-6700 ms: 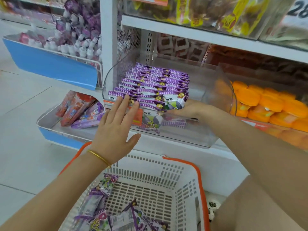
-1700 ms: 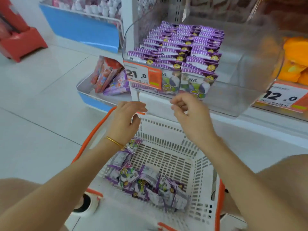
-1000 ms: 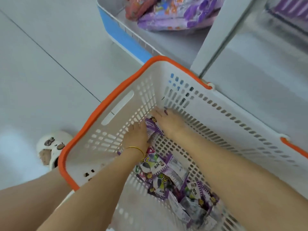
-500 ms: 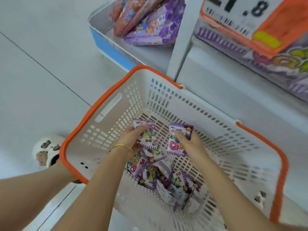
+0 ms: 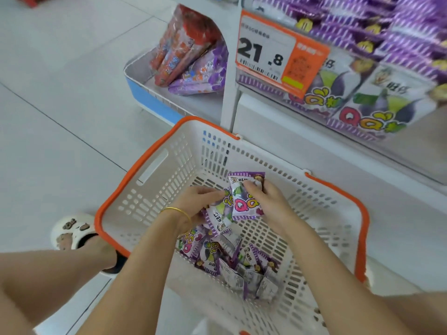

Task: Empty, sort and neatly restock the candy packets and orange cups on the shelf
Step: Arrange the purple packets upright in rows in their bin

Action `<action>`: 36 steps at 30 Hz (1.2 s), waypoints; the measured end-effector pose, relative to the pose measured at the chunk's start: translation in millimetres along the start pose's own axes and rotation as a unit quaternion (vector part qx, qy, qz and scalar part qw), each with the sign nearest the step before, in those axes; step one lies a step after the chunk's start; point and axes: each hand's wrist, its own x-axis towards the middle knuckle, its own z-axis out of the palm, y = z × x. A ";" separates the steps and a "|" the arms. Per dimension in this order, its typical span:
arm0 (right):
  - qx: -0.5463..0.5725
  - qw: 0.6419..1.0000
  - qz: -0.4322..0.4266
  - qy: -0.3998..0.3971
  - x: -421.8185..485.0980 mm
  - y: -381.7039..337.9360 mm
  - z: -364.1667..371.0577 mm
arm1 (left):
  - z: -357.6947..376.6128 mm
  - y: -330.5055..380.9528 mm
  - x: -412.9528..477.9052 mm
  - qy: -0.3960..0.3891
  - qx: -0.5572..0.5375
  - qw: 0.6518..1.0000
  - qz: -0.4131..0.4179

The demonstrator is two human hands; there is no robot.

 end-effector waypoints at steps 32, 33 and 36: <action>-0.639 0.737 -0.098 -0.196 135.2 90.4 103.5 | -40.4 -67.7 47.5 0.351 -0.139 0.926 0.005; -0.638 0.744 -0.084 -0.183 140.5 95.5 109.7 | -40.6 -67.1 48.3 0.351 -0.150 0.924 -0.007; -0.613 0.785 -0.035 -0.082 146.7 104.3 123.3 | -39.4 -68.0 53.0 0.341 -0.122 0.930 -0.057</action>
